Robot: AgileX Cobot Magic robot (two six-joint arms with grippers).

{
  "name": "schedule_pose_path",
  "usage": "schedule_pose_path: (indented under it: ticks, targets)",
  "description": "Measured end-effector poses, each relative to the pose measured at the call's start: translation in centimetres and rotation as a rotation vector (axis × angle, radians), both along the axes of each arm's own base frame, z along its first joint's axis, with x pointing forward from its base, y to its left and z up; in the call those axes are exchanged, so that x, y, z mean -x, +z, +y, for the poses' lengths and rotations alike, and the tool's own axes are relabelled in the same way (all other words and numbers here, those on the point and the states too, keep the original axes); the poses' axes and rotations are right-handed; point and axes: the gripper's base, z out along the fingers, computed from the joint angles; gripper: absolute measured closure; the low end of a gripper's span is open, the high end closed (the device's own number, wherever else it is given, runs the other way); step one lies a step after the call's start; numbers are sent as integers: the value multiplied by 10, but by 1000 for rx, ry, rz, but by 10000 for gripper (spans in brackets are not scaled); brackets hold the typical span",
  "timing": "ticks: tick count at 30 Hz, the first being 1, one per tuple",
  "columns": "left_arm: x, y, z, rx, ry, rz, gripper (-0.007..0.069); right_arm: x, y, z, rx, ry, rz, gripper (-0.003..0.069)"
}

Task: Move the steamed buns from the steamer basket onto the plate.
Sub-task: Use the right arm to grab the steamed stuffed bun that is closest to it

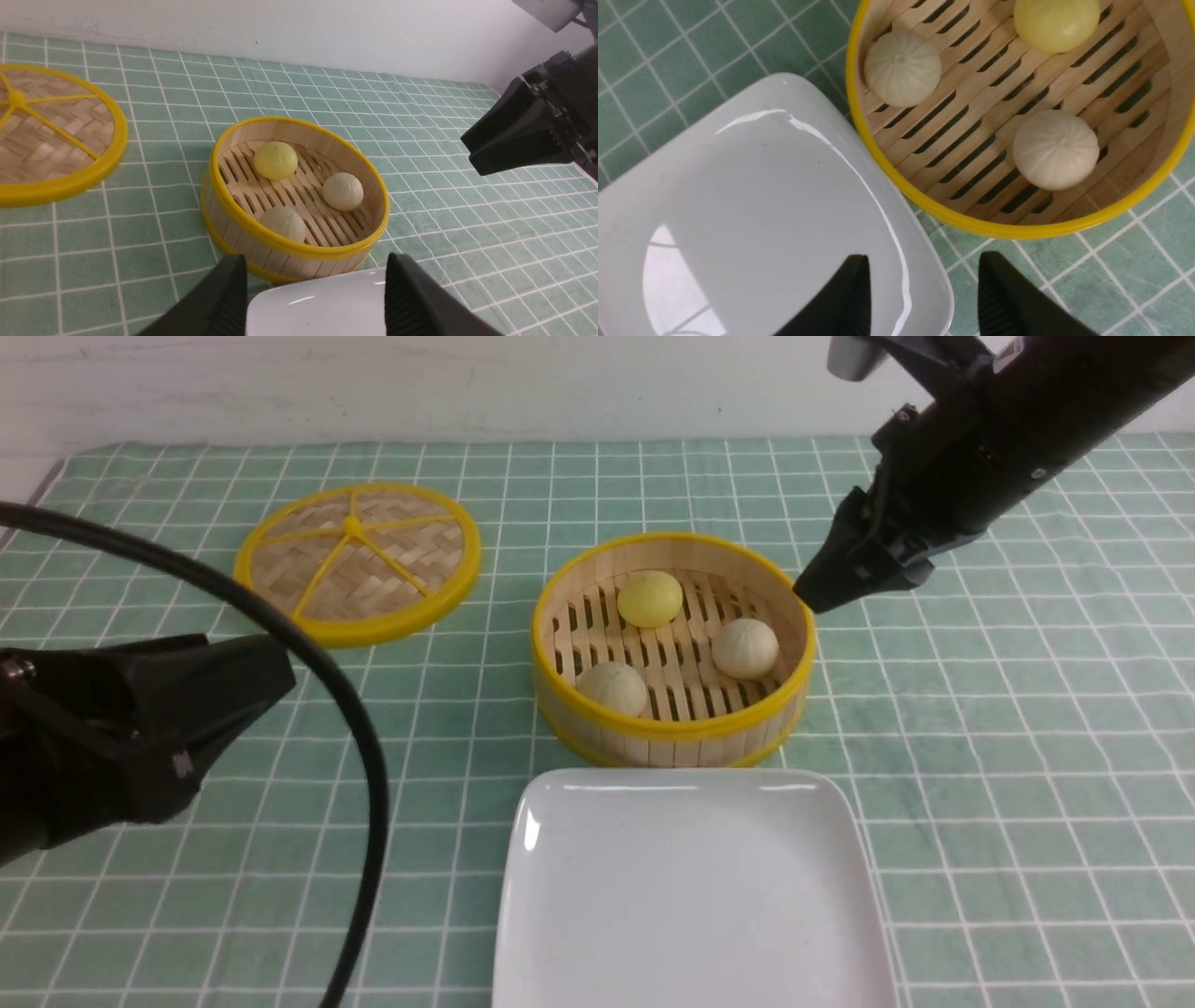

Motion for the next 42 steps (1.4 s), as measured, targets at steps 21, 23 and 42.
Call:
schedule_pose_path:
  ticks: [21,23,42]
  targets:
    - [1,0,-1,7,-15,6,208,-59,-54,16,66,-41,-30,210]
    - [1,0,-1,8,-17,8,208,-66,-58,18,68,-41,-34,190]
    - [1,-1,-2,8,-26,13,208,-93,-107,35,185,-16,-82,165]
